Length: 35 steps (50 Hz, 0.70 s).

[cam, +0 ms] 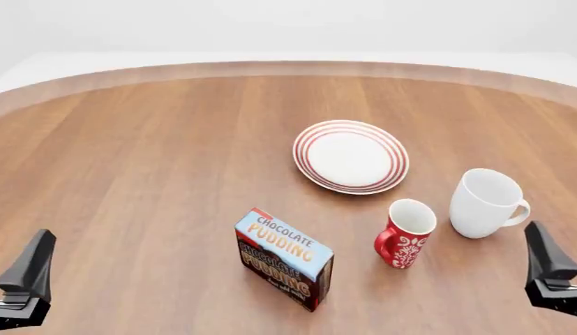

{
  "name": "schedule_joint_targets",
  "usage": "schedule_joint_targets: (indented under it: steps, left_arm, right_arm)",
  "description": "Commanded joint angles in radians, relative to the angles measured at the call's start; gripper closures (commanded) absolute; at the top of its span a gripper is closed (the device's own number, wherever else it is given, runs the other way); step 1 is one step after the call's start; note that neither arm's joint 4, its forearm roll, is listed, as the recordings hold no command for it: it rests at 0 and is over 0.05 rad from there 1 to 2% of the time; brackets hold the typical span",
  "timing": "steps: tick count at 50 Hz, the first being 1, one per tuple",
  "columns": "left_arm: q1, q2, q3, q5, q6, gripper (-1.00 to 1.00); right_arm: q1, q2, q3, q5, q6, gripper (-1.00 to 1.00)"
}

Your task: Put the chocolate pudding to the right of the plate.

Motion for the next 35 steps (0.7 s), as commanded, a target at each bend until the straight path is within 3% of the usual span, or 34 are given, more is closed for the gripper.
schedule_joint_targets:
  steps: [1, 9, 11, 21, 35]
  left_arm:
    - [0.0, 0.0, 0.0, 0.0, 0.0, -1.0]
    - [0.0, 0.0, 0.0, 0.0, 0.0, -1.0]
    - [0.0, 0.0, 0.0, 0.0, 0.0, -1.0]
    - [0.0, 0.0, 0.0, 0.0, 0.0, -1.0]
    - [0.0, 0.0, 0.0, 0.0, 0.0, -1.0]
  right_arm:
    - [-0.013, 0.055, -0.001, -0.029, 0.008, -1.0]
    - [-0.007, 0.116, -0.002, -0.071, 0.002, -1.0]
    - [-0.007, 0.2, -0.031, -0.091, 0.023, -1.0]
    - [0.006, 0.286, -0.151, -0.02, -0.021, -1.0]
    - [0.1, 0.405, -0.312, 0.092, -0.093, -1.0]
